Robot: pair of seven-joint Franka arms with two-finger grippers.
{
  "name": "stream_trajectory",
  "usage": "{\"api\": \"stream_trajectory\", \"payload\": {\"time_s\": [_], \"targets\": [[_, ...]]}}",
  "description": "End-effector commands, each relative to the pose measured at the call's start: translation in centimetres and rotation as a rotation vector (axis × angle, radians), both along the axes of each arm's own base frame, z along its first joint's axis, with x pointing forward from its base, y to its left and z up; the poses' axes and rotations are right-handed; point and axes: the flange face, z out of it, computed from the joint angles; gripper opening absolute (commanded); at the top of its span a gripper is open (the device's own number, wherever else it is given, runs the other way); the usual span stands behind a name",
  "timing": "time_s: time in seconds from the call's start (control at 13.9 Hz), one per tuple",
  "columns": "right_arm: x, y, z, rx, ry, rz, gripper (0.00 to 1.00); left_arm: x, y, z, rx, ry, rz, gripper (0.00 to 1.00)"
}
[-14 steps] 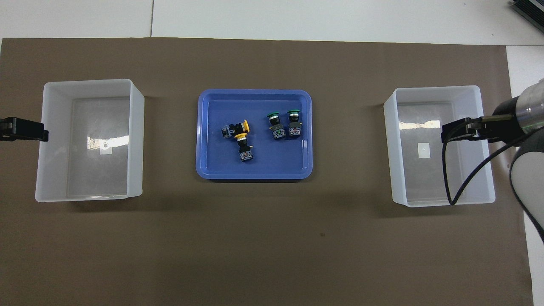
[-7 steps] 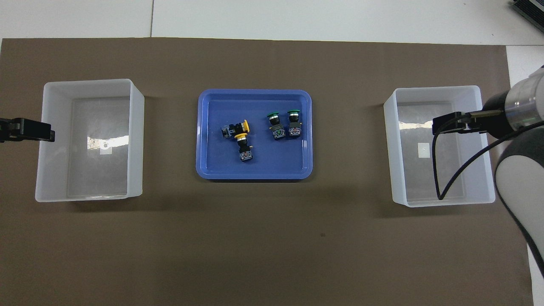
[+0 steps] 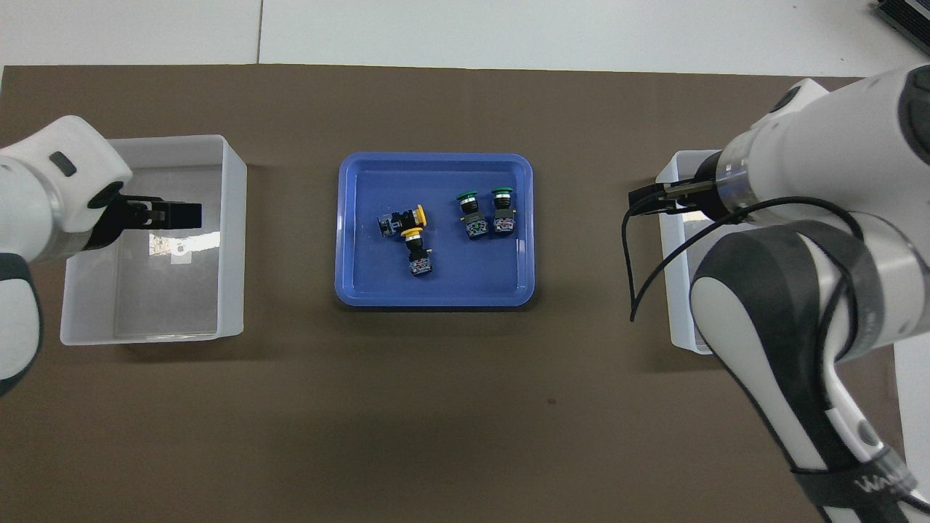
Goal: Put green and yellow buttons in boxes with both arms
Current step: 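Reach the left gripper to a yellow button while the right gripper reaches a green button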
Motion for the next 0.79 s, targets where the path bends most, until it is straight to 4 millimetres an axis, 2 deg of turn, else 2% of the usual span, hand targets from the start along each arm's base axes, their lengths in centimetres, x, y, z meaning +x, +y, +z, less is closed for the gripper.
{"api": "stream_trajectory", "payload": {"time_s": [0.0,0.07,0.14,0.22,0.29,0.43,0.57,0.72], "targets": [[2.4,4.2,-3.8,0.036,-0.032,-0.029,1.0,-0.4,-4.0,-2.8,-0.036,-0.026,0.04,1.0],[3.4,5.0,-5.5,0.035,-0.034,-0.016,0.99,0.1,-5.9,-4.5,-0.053,-0.028,0.059,1.0],[4.1,6.4,-7.1,0.029,-0.025,0.004,0.91,0.8,-7.7,-6.3,-0.082,-0.043,0.098,1.0],[4.0,9.0,-8.2,0.025,-0.025,0.038,0.84,1.3,-9.7,-7.9,-0.119,-0.068,0.136,1.0],[4.1,10.5,-9.4,0.028,-0.02,0.055,0.8,1.8,-11.2,-9.2,-0.155,-0.102,0.162,1.0],[5.0,11.2,-11.1,0.052,-0.062,0.048,0.69,1.5,-12.2,-10.4,-0.183,-0.143,0.156,1.0],[5.4,12.1,-13.9,0.06,-0.059,0.03,0.7,1.2,-12.8,-12.2,-0.175,-0.125,0.144,1.0],[5.4,14.2,-17.2,0.041,-0.049,0.027,0.71,1.7,-14.5,-16.0,-0.189,-0.126,0.145,1.0]]}}
